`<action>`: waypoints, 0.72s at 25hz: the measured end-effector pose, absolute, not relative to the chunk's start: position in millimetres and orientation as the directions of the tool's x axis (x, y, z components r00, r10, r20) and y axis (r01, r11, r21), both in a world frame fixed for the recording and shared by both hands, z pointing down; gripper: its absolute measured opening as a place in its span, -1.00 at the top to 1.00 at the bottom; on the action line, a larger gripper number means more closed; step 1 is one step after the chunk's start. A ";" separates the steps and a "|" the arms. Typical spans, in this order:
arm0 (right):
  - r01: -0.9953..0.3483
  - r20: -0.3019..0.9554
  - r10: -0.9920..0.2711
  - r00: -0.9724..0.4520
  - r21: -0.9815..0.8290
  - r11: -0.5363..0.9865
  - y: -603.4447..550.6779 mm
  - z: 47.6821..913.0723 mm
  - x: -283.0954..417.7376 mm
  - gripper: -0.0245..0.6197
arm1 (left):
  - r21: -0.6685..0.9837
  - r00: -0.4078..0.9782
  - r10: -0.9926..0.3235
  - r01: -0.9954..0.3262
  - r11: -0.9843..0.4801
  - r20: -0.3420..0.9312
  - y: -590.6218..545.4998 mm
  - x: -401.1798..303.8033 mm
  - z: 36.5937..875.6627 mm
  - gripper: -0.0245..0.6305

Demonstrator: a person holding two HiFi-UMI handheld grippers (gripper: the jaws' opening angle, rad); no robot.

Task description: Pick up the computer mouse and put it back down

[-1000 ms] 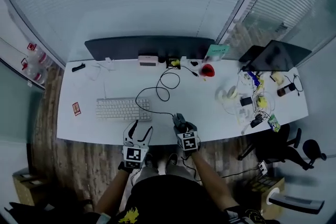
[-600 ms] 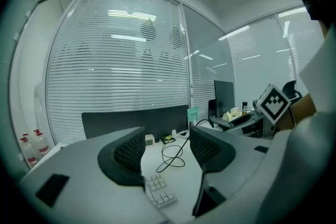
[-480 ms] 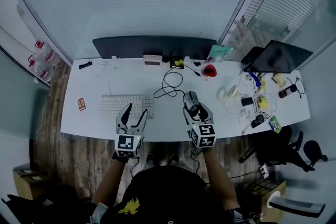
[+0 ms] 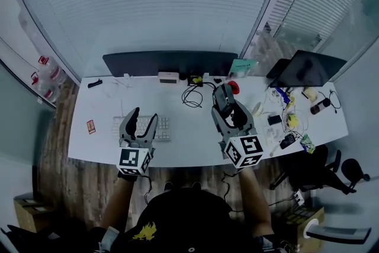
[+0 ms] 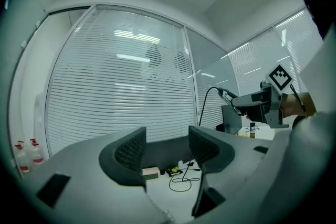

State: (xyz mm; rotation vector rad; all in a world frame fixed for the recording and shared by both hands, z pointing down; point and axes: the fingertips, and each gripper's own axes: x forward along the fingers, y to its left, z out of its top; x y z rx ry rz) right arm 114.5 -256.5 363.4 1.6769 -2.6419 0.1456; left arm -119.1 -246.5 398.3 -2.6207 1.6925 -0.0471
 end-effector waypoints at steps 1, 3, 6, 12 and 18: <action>-0.903 0.045 -0.902 -0.429 -0.051 0.427 -256.2 354.4 114.6 0.02 | -0.041 0.412 -0.911 -0.910 -0.412 0.006 -248.7 -119.6 393.8 0.13; -0.901 0.020 -0.900 -0.435 -0.014 0.434 -256.3 337.8 115.0 0.02 | -0.051 0.413 -0.911 -0.910 -0.412 -0.013 -252.9 -120.0 384.1 0.13; -0.905 -0.002 -0.908 -0.419 0.084 0.417 -256.0 320.6 116.2 0.02 | -0.050 0.412 -0.910 -0.911 -0.410 -0.046 -257.5 -120.5 373.4 0.16; -0.898 0.002 -0.905 -0.425 0.124 0.422 -252.2 317.6 112.5 0.02 | -0.051 0.425 -0.904 -0.905 -0.423 -0.049 -258.3 -114.5 372.0 0.16; -0.894 0.016 -0.903 -0.429 0.133 0.427 -255.9 321.3 110.1 0.02 | -0.050 0.435 -0.900 -0.900 -0.433 -0.039 -262.9 -110.4 376.0 0.16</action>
